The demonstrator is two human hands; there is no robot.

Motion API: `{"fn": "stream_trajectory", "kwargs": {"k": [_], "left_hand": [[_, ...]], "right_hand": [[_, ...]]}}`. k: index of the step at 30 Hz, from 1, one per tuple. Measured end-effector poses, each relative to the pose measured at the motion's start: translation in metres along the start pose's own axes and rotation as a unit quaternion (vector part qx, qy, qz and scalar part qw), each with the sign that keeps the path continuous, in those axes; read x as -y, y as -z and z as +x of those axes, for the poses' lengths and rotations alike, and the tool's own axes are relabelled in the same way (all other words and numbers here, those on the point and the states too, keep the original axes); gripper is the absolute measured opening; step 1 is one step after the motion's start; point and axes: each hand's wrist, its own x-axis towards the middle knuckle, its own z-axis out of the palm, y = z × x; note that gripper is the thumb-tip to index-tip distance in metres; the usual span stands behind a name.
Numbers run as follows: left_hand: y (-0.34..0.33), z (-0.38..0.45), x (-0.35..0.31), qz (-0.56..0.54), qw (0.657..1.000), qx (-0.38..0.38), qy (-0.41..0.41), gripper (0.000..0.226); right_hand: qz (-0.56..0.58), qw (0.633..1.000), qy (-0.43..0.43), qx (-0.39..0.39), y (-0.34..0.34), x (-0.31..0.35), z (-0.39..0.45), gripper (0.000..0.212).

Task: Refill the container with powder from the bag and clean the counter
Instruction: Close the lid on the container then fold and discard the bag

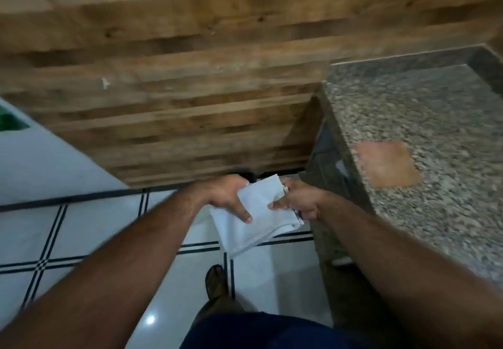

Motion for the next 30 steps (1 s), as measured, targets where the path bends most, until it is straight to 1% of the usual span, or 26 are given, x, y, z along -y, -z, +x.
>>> {"fn": "stream_trajectory", "kwargs": {"k": [2,5,6,7,8,10,11,14,17,20,21,23,24,26,28,30], "left_hand": [[0.004,0.000,0.045,-0.082,0.996,0.000,0.025,0.054],[0.004,0.011,0.112,-0.172,0.983,-0.030,0.059,0.046],[0.001,0.016,0.134,-0.188,0.978,-0.046,0.077,0.045],[-0.003,0.023,0.158,-0.201,0.973,-0.067,0.093,0.046],[-0.007,0.030,0.182,-0.225,0.964,-0.090,0.109,0.051],[-0.021,0.049,0.233,-0.317,0.928,-0.141,0.139,0.066],[-0.028,0.057,0.256,-0.357,0.907,-0.165,0.151,0.067],[-0.041,0.077,0.305,-0.447,0.847,-0.217,0.188,0.054],[-0.053,0.103,0.345,-0.500,0.798,-0.248,0.227,0.046],[-0.076,0.145,0.385,-0.565,0.741,-0.267,0.246,0.042],[-0.083,0.160,0.396,-0.580,0.727,-0.272,0.248,0.042],[-0.100,0.192,0.412,-0.604,0.702,-0.280,0.253,0.043],[-0.108,0.208,0.419,-0.616,0.692,-0.280,0.252,0.042],[-0.127,0.239,0.431,-0.638,0.674,-0.275,0.251,0.041],[-0.144,0.264,0.440,-0.662,0.654,-0.270,0.246,0.044],[-0.158,0.284,0.446,-0.686,0.636,-0.262,0.237,0.050]], "right_hand": [[-0.017,1.000,-0.013,0.003,-0.023,0.006,0.039,0.066],[-0.035,0.999,-0.023,-0.020,-0.049,0.005,0.100,0.054],[-0.041,0.998,-0.038,-0.031,-0.057,0.003,0.121,0.054],[-0.046,0.996,-0.056,-0.044,-0.065,0.001,0.140,0.053],[-0.048,0.995,-0.073,-0.054,-0.071,-0.002,0.159,0.046],[-0.013,0.990,-0.105,-0.089,-0.076,-0.016,0.195,0.029],[0.013,0.985,-0.120,-0.121,-0.075,-0.027,0.212,0.025],[0.066,0.964,-0.164,-0.201,-0.073,-0.067,0.270,0.029],[0.084,0.942,-0.214,-0.243,-0.076,-0.118,0.331,0.021],[0.037,0.941,-0.248,-0.227,-0.071,-0.174,0.390,0.013],[0.013,0.943,-0.254,-0.214,-0.070,-0.193,0.409,0.021],[-0.016,0.942,-0.271,-0.200,-0.070,-0.229,0.446,0.046],[-0.018,0.938,-0.280,-0.203,-0.072,-0.244,0.463,0.055],[-0.022,0.936,-0.290,-0.200,-0.074,-0.273,0.498,0.065],[-0.006,0.937,-0.298,-0.182,-0.074,-0.292,0.527,0.061],[0.026,0.938,-0.297,-0.176,-0.073,-0.300,0.544,0.046]]}}
